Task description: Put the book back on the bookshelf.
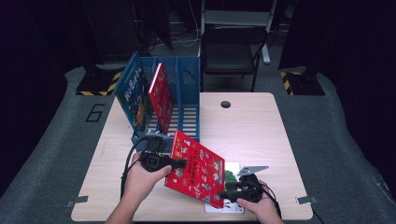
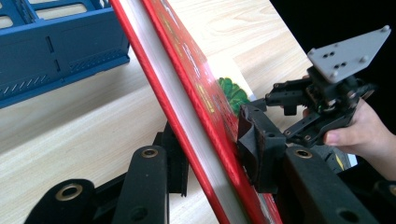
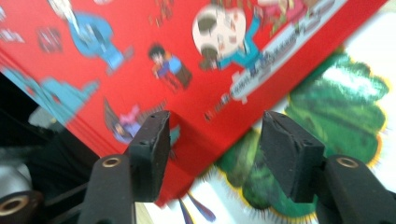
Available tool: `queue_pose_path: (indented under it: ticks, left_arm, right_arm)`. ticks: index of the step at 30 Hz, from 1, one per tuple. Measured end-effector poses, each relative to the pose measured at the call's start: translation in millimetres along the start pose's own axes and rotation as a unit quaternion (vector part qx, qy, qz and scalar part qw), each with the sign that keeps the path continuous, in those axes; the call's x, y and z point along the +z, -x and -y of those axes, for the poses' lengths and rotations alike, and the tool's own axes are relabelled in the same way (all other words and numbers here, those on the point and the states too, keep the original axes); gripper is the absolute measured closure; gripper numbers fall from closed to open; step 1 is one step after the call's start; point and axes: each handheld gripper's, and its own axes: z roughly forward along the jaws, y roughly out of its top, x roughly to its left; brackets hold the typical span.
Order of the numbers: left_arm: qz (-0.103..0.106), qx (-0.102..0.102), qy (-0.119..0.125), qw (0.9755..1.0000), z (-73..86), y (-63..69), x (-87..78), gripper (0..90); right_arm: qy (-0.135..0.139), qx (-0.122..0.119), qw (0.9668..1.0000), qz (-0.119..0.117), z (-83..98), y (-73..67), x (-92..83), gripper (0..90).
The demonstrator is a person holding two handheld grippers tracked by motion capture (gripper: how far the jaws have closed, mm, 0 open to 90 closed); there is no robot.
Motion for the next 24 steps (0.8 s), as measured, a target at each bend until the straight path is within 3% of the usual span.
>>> queue_pose_path:
  ticks: [8,16,19,21,24]
  left_arm:
    - [-0.004,0.001,0.001,1.0,-8.7,1.9,-4.1,67.7]
    - [-0.012,0.009,0.003,0.9999,-15.9,5.5,-7.4,68.1]
    - [-0.012,0.007,0.005,0.9999,-16.1,6.8,-7.1,67.9]
    - [-0.01,-0.004,0.01,0.9999,-14.9,8.9,-7.0,64.6]
    - [-0.013,-0.002,0.01,0.9999,-12.7,12.1,-6.8,63.6]
  right_arm:
    - [-0.014,-0.041,0.999,-0.009,0.5,-10.0,4.4,50.4]
    - [-0.003,-0.043,0.9991,-0.005,-0.1,-11.8,7.3,50.7]
    - [0.005,-0.039,0.9992,-0.003,-0.8,-12.3,7.8,50.7]
    - [0.008,-0.036,0.9993,-0.005,-0.9,-11.6,7.9,50.9]
    - [0.009,-0.031,0.9994,-0.008,-0.1,-11.1,7.9,51.1]
